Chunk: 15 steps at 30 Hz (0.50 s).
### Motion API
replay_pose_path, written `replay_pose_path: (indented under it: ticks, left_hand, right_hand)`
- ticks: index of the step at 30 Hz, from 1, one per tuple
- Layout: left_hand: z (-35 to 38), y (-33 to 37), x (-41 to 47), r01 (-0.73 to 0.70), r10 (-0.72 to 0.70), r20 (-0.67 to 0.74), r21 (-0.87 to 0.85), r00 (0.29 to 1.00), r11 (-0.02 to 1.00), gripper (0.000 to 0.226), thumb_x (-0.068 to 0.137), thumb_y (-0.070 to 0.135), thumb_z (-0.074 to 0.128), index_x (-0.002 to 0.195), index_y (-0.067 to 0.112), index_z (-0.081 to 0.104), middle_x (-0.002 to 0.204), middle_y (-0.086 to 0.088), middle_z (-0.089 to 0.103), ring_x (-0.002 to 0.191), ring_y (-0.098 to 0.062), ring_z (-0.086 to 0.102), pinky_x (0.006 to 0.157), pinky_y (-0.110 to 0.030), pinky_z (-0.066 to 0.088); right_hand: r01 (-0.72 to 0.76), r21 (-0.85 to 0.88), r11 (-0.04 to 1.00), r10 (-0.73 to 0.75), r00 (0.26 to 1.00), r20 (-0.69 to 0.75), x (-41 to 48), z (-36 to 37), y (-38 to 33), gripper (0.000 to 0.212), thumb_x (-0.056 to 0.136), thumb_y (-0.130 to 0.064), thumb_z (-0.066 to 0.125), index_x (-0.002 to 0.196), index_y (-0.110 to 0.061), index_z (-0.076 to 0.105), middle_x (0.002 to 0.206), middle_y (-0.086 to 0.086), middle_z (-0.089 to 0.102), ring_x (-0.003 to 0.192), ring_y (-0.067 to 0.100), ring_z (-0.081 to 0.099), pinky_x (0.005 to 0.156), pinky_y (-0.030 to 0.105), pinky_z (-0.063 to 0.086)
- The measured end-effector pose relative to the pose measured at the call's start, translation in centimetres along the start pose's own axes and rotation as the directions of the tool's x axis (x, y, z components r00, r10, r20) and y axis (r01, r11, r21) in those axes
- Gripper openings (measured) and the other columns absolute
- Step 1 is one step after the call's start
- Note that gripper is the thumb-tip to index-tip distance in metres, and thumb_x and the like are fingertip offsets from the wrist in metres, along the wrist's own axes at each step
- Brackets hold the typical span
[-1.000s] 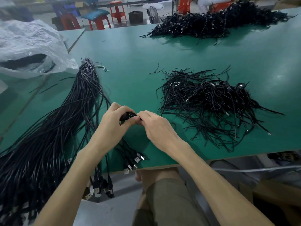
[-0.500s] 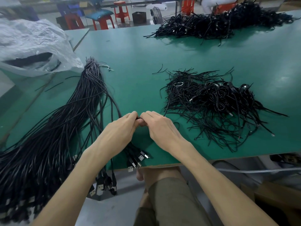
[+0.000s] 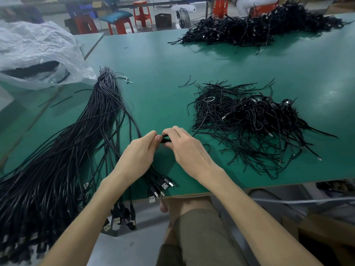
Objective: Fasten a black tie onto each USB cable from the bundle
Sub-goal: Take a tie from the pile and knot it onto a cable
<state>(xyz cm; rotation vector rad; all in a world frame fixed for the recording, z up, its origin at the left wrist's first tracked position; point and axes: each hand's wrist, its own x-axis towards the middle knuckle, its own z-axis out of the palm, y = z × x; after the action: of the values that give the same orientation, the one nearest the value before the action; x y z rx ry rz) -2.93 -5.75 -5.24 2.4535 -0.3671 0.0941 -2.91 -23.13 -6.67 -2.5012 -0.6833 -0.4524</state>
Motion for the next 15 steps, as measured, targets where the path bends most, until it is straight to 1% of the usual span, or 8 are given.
replay_pose_path:
  ticks: [2,5,7,11,15]
  left_hand:
    - [-0.13,-0.05,0.07,-0.006,0.006,0.039,-0.002,0.999,1.000,0.043,0.108,0.046,0.030,0.084,0.015,0.047,0.068,-0.012,0.057,0.062,-0.035,0.049,0.057,-0.044,0.041]
    - [-0.40,-0.21,0.21,-0.005,0.007,0.084,-0.020,0.996,1.000,0.042,0.107,0.050,0.028,0.086,0.024,0.053,0.069,-0.009,0.058,0.057,-0.022,0.047,0.057,-0.039,0.041]
    - [-0.48,-0.32,0.29,-0.004,0.009,0.110,-0.041,0.994,0.999,0.043,0.105,0.053,0.025,0.089,0.028,0.056,0.070,-0.008,0.058,0.058,-0.018,0.047,0.058,-0.038,0.042]
    - [-0.54,-0.52,0.43,-0.028,0.034,0.141,-0.048,0.989,0.998,0.048,0.102,0.058,0.021,0.080,0.025,0.048,0.067,0.000,0.051,0.059,-0.015,0.043,0.060,-0.034,0.039]
    - [-0.37,-0.60,0.32,-0.049,0.057,0.110,-0.069,0.992,0.996,0.045,0.105,0.054,0.025,0.075,0.025,0.043,0.065,0.005,0.047,0.058,-0.011,0.040,0.060,-0.033,0.037]
  right_hand:
    - [0.007,0.013,1.000,-0.007,1.000,-0.006,0.03,-0.04,-0.03,0.019,0.103,-0.011,0.056,0.122,-0.007,0.058,0.111,0.004,0.061,0.103,0.022,0.060,0.071,0.042,0.056]
    - [0.026,0.036,0.999,-0.025,1.000,-0.010,0.09,-0.19,-0.06,0.017,0.100,-0.003,0.057,0.116,-0.007,0.060,0.108,0.003,0.061,0.101,0.021,0.058,0.070,0.043,0.054]
    - [0.037,0.029,0.999,-0.036,0.999,-0.032,0.08,-0.30,-0.09,0.017,0.098,0.001,0.058,0.112,-0.007,0.061,0.105,0.003,0.061,0.100,0.022,0.059,0.069,0.044,0.054]
    - [0.056,0.012,0.998,-0.055,0.996,-0.075,0.05,-0.27,-0.17,0.018,0.096,0.004,0.059,0.110,-0.006,0.063,0.102,0.004,0.063,0.098,0.024,0.060,0.072,0.043,0.054]
    - [0.078,-0.006,0.997,-0.078,0.989,-0.128,-0.02,-0.18,-0.19,0.017,0.095,0.003,0.063,0.110,-0.005,0.065,0.100,0.004,0.065,0.093,0.024,0.060,0.076,0.042,0.054]
